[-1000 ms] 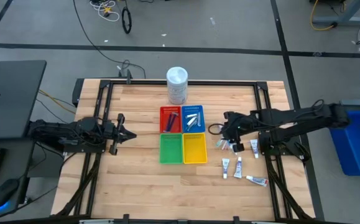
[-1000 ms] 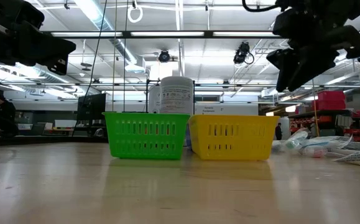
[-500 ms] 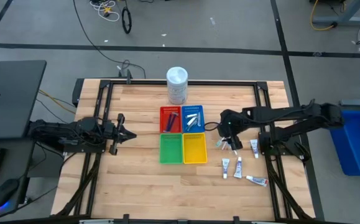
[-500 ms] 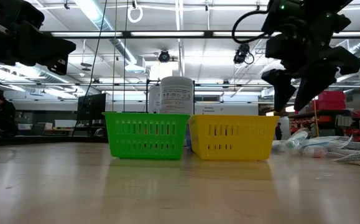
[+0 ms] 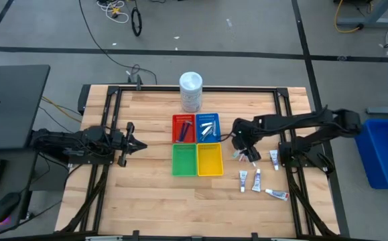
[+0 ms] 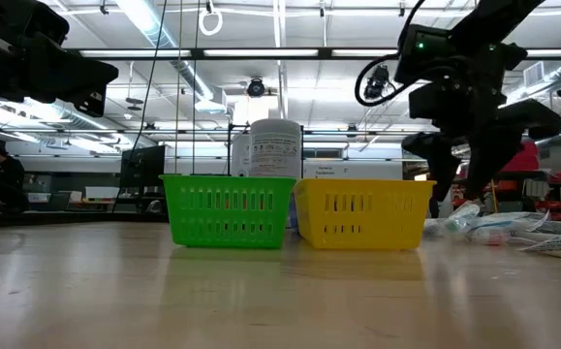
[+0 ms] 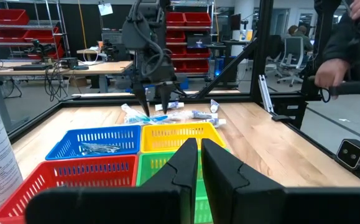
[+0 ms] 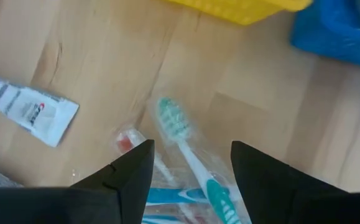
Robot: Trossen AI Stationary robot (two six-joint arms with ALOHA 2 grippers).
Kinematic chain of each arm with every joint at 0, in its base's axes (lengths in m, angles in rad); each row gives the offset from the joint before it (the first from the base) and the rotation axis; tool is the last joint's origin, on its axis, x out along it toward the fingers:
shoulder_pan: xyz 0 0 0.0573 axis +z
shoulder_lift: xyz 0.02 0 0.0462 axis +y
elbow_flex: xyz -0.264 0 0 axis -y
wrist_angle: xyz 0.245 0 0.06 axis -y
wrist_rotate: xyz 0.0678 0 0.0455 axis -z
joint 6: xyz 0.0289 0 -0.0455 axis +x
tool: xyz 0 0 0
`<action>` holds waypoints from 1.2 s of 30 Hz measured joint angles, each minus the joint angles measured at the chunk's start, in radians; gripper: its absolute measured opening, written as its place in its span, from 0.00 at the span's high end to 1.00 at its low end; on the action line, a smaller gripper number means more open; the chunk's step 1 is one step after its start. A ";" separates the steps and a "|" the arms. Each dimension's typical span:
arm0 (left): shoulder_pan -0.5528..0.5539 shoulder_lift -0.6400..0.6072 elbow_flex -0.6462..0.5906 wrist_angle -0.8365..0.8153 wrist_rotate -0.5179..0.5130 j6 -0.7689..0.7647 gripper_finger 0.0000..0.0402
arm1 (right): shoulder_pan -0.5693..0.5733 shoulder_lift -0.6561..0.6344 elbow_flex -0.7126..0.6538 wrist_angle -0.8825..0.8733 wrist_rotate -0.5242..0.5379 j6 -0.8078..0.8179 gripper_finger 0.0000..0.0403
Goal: Pick & Place Travel size toiletries
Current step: Put the green toothbrush into the green bin
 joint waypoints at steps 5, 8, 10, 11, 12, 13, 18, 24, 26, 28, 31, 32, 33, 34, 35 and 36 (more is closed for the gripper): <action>0.000 0.000 0.000 0.000 0.000 0.000 0.93 | 0.001 0.049 0.000 0.016 0.000 -0.052 0.43; 0.000 0.000 0.000 0.000 0.000 0.000 0.93 | 0.001 0.078 0.000 0.035 0.000 -0.055 0.42; 0.000 0.000 0.000 0.000 0.000 0.000 0.93 | 0.001 0.094 0.000 0.044 0.000 -0.062 0.42; 0.000 0.000 0.000 0.000 0.000 0.000 0.93 | 0.001 0.102 0.000 0.047 0.000 -0.073 0.42; 0.000 0.000 0.000 0.000 0.000 0.000 0.93 | 0.001 0.110 0.000 0.046 0.001 -0.087 0.42; 0.000 0.000 0.000 0.000 0.000 0.000 0.93 | 0.001 0.119 0.000 0.045 0.002 -0.100 0.42; 0.000 0.000 0.000 0.000 0.000 0.000 0.93 | 0.001 0.159 0.000 0.048 0.015 -0.160 0.45; 0.000 0.000 0.000 0.000 0.000 0.000 0.93 | 0.001 0.186 0.000 0.056 0.017 -0.209 0.51; 0.000 0.000 0.000 0.000 0.000 0.000 0.93 | 0.001 0.195 0.000 0.060 0.018 -0.210 0.54; 0.000 0.000 0.000 0.000 0.000 0.000 0.93 | 0.001 0.201 0.000 0.061 0.018 -0.210 0.58; 0.000 0.000 0.000 0.000 0.000 0.000 0.93 | 0.001 0.205 0.000 0.068 0.022 -0.210 0.65; 0.000 0.000 0.000 0.000 0.000 0.000 0.93 | 0.001 0.205 0.000 0.069 0.024 -0.210 0.67; 0.000 0.000 0.000 0.000 0.000 0.000 0.93 | 0.001 0.205 0.000 0.071 0.026 -0.210 0.69; 0.000 0.000 0.000 0.000 0.000 0.000 0.93 | 0.001 0.205 0.000 0.072 0.027 -0.210 0.72; 0.000 0.000 0.000 0.000 0.000 0.000 0.93 | 0.001 0.205 0.000 0.072 0.027 -0.210 0.74; 0.000 0.000 0.000 0.000 0.000 0.000 0.93 | 0.001 0.205 0.000 0.072 0.027 -0.210 0.76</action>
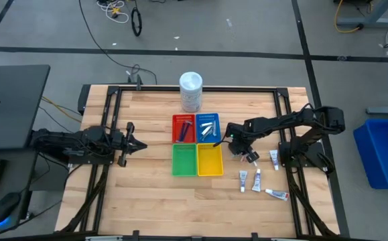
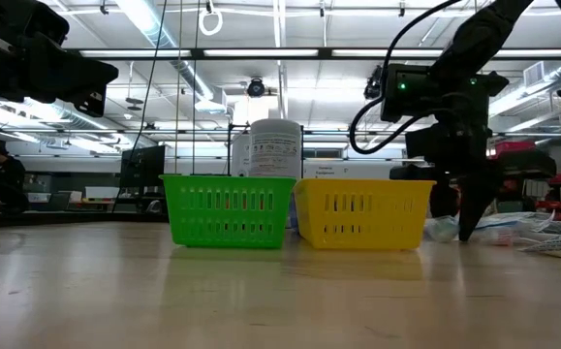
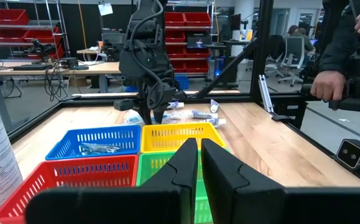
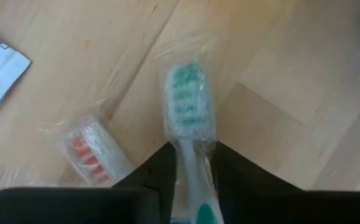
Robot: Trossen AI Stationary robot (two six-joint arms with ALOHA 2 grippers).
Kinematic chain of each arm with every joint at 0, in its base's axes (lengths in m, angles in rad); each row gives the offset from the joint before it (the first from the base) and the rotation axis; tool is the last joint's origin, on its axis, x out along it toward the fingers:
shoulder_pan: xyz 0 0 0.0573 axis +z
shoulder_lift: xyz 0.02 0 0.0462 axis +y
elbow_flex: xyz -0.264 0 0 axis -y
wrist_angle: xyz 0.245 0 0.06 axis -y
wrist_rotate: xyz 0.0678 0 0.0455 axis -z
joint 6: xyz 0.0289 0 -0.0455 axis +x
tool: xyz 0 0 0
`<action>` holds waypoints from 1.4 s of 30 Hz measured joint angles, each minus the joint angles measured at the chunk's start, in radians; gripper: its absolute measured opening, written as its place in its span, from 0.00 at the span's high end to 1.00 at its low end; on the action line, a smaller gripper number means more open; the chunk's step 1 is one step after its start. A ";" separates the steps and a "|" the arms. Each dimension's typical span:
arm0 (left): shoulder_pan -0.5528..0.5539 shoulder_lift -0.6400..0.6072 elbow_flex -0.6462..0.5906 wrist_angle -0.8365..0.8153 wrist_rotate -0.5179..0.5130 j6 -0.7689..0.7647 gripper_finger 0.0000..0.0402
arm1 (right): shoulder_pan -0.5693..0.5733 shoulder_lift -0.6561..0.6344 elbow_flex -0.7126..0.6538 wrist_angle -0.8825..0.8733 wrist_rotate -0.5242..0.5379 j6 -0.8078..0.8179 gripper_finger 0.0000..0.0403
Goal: Pick & Place Travel size toiletries
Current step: Put the green toothbrush into the green bin
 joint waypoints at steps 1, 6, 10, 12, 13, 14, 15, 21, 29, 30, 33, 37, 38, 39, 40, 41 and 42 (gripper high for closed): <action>0.000 0.000 0.000 0.000 0.000 0.000 0.93 | 0.000 0.000 0.000 0.000 -0.001 0.000 0.77; 0.000 0.000 0.000 0.000 0.000 0.000 0.93 | 0.000 0.000 0.000 -0.002 -0.002 0.000 0.84; 0.000 0.000 0.000 0.000 0.000 0.000 0.93 | 0.000 0.000 0.000 -0.003 -0.007 0.000 0.86; 0.000 0.000 0.000 0.000 0.000 0.000 0.93 | 0.000 -0.003 0.000 -0.008 -0.011 0.000 0.87; 0.000 0.000 0.000 0.000 0.000 0.000 0.93 | 0.001 -0.007 -0.001 -0.015 -0.016 -0.001 0.87; 0.000 0.000 0.000 0.000 0.000 0.000 0.93 | 0.001 -0.012 -0.002 -0.017 -0.017 -0.003 0.87; 0.000 0.000 0.000 0.000 0.000 0.000 0.93 | 0.001 -0.017 -0.002 -0.014 -0.017 -0.010 0.88; 0.000 0.000 0.000 0.000 0.000 0.000 0.93 | 0.001 -0.051 -0.002 -0.054 -0.014 -0.026 0.90; 0.000 0.000 0.000 0.000 0.000 0.000 0.93 | 0.006 -0.170 -0.001 -0.087 -0.007 -0.017 0.90; 0.000 0.000 0.000 0.000 0.000 0.000 0.93 | 0.008 -0.183 -0.001 -0.086 -0.008 -0.011 0.90; 0.000 0.000 0.000 0.000 0.000 0.000 0.93 | 0.015 -0.222 -0.001 -0.086 -0.008 -0.009 0.90; 0.000 0.000 0.000 0.000 0.000 0.000 0.93 | 0.025 -0.263 -0.001 -0.083 0.025 -0.006 0.90; 0.000 0.000 0.000 0.000 0.000 0.000 0.93 | 0.028 -0.272 -0.001 -0.083 0.035 -0.006 0.91; 0.000 0.000 0.000 0.000 0.000 0.000 0.93 | 0.031 -0.283 -0.001 -0.081 0.035 -0.005 0.91; 0.000 0.000 0.000 0.000 0.000 0.000 0.93 | 0.034 -0.293 -0.001 -0.080 0.036 -0.002 0.91; 0.000 0.000 0.000 0.000 0.000 0.000 0.93 | 0.037 -0.302 -0.001 -0.080 0.036 -0.002 0.91; 0.000 0.000 0.000 0.000 0.000 0.000 0.93 | 0.042 -0.313 -0.001 -0.079 0.036 0.001 0.90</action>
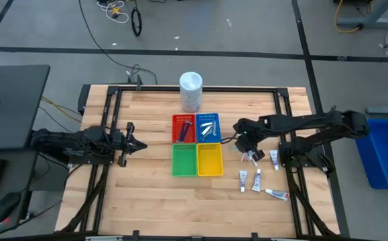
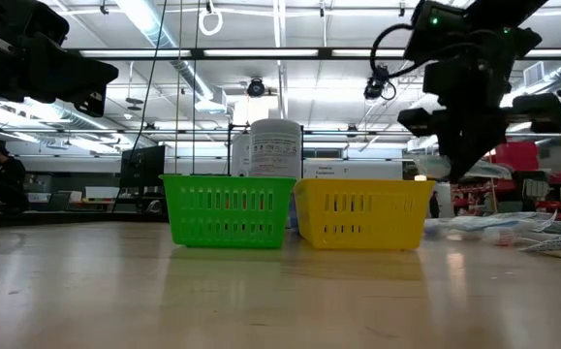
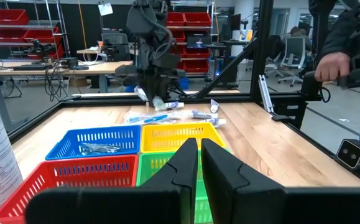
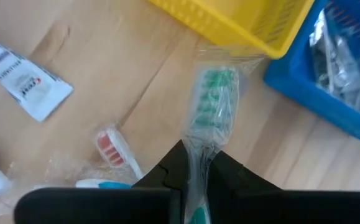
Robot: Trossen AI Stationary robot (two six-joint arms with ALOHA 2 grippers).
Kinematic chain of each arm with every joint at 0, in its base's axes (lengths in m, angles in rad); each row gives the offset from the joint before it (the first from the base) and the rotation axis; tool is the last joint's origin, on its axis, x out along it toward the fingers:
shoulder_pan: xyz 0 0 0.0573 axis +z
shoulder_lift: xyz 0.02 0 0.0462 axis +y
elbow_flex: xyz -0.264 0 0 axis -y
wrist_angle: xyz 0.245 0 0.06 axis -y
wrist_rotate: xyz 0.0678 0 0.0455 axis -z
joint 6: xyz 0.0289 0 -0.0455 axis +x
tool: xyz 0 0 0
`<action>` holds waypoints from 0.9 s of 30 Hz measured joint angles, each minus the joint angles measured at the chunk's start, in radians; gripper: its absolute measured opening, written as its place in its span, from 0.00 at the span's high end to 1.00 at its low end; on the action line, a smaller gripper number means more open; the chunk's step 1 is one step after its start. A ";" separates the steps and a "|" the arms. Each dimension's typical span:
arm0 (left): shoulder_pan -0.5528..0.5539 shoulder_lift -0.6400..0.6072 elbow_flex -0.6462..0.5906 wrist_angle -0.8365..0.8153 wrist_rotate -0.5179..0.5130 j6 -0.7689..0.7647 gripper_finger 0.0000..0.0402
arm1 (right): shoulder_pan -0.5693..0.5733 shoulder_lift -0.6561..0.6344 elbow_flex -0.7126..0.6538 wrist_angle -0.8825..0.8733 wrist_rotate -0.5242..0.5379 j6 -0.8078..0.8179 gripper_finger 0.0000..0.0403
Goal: Pick & Place Travel size toiletries
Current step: Put the green toothbrush into the green bin
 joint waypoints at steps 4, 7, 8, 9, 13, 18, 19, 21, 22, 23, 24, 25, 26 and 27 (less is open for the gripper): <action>0.000 0.000 0.000 0.000 0.000 0.000 0.93 | 0.016 -0.041 0.000 0.003 0.000 0.022 0.90; 0.000 0.000 0.000 0.000 0.000 0.000 0.93 | 0.027 -0.070 0.000 0.014 0.000 0.056 0.90; 0.000 0.000 0.000 0.000 0.000 0.000 0.93 | 0.030 -0.079 0.000 0.025 0.000 0.073 0.90; 0.000 0.000 0.000 0.000 0.000 0.000 0.93 | 0.034 -0.088 0.000 0.038 0.000 0.094 0.90; 0.000 0.000 0.000 0.000 0.000 0.000 0.93 | 0.052 -0.125 0.000 0.101 0.000 0.174 0.90; 0.000 0.000 0.000 0.000 0.000 0.000 0.93 | 0.075 -0.169 0.001 0.199 -0.001 0.236 0.90; 0.000 0.000 0.000 0.000 0.000 0.000 0.93 | 0.080 -0.178 0.001 0.218 -0.001 0.247 0.91; 0.000 0.000 0.000 0.000 0.000 0.000 0.93 | 0.091 -0.192 0.001 0.262 -0.001 0.262 0.91; 0.000 0.000 0.000 0.000 0.000 0.000 0.93 | 0.097 -0.197 0.001 0.279 -0.001 0.272 0.91; 0.000 0.000 0.000 0.000 0.000 0.000 0.93 | 0.103 -0.203 0.001 0.302 -0.001 0.278 0.91; 0.000 0.000 0.000 0.000 0.000 0.000 0.93 | 0.109 -0.208 0.001 0.322 -0.001 0.282 0.91; 0.000 0.000 0.000 0.000 0.000 0.000 0.93 | 0.115 -0.212 0.001 0.342 -0.002 0.288 0.91; 0.000 0.000 0.000 0.000 0.000 0.000 0.93 | 0.120 -0.215 0.001 0.361 -0.002 0.289 0.91; 0.000 0.000 0.000 0.000 0.000 0.000 0.93 | 0.126 -0.218 0.001 0.380 -0.002 0.289 0.91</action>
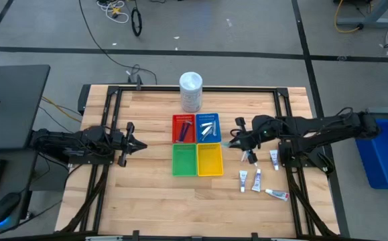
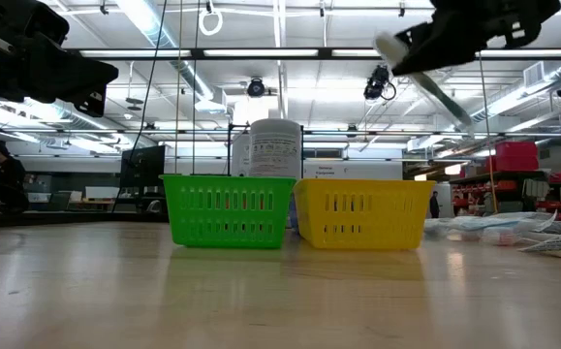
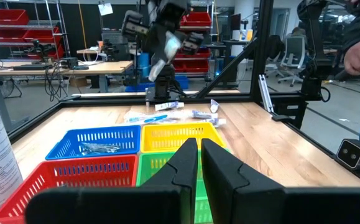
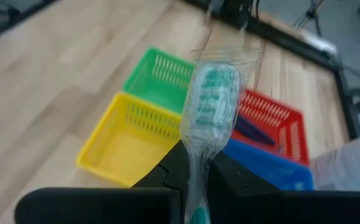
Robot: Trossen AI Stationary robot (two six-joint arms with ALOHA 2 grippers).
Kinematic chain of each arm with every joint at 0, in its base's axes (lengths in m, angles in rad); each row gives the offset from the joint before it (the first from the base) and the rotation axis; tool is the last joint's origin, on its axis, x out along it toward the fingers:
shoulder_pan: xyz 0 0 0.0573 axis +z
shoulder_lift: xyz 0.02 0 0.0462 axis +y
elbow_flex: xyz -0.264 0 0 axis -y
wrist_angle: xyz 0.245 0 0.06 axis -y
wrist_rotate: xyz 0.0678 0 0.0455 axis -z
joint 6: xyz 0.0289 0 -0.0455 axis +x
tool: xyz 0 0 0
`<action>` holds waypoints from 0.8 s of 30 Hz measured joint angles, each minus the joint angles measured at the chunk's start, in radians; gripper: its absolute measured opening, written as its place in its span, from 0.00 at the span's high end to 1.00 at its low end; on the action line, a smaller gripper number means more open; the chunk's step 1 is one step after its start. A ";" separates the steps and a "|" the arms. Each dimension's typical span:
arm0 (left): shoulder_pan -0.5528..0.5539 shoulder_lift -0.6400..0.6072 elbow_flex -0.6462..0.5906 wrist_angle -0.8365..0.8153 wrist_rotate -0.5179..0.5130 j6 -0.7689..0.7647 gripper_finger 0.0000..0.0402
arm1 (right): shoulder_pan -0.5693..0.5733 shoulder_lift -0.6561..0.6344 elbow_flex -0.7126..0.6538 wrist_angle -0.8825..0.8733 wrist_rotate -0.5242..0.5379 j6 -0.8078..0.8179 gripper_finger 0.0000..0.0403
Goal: Pick & Place Travel size toiletries
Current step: Put the green toothbrush into the green bin
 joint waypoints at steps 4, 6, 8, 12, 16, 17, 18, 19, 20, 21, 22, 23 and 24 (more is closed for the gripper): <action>0.000 0.000 0.000 0.000 0.000 0.000 0.93 | 0.020 0.000 0.000 0.067 0.000 0.000 0.91; 0.000 0.000 0.000 0.000 0.000 0.000 0.93 | 0.028 0.000 0.000 0.085 0.000 0.000 0.91; 0.000 0.000 0.000 0.000 0.000 0.000 0.93 | 0.033 0.000 0.000 0.098 0.000 0.000 0.91; 0.000 0.000 0.000 0.000 0.000 0.000 0.93 | 0.044 0.003 0.008 0.104 0.000 0.000 0.91; 0.000 0.000 0.000 0.000 0.000 0.000 0.93 | 0.045 0.024 0.067 0.084 0.000 0.000 0.91; 0.000 0.000 0.000 0.000 0.000 0.000 0.93 | 0.045 0.033 0.086 0.074 0.000 0.000 0.91; 0.000 0.000 0.000 0.000 0.000 0.000 0.93 | 0.045 0.043 0.105 0.064 0.000 -0.001 0.91; 0.000 0.000 0.000 0.000 0.000 0.000 0.93 | 0.045 0.057 0.127 0.056 0.000 -0.004 0.91; 0.000 0.000 0.000 0.000 0.000 0.000 0.93 | 0.045 0.070 0.148 0.051 0.000 -0.004 0.91; 0.000 0.000 0.000 0.000 0.000 0.000 0.93 | 0.045 0.084 0.168 0.046 0.000 -0.004 0.91; 0.000 0.000 0.000 0.000 0.000 0.000 0.93 | 0.045 0.099 0.187 0.042 0.000 -0.003 0.91; 0.000 0.000 0.000 0.000 0.000 0.000 0.93 | 0.045 0.116 0.208 0.037 0.000 -0.004 0.91; 0.000 0.000 0.000 0.000 0.000 0.000 0.93 | 0.045 0.133 0.227 0.029 0.000 -0.008 0.91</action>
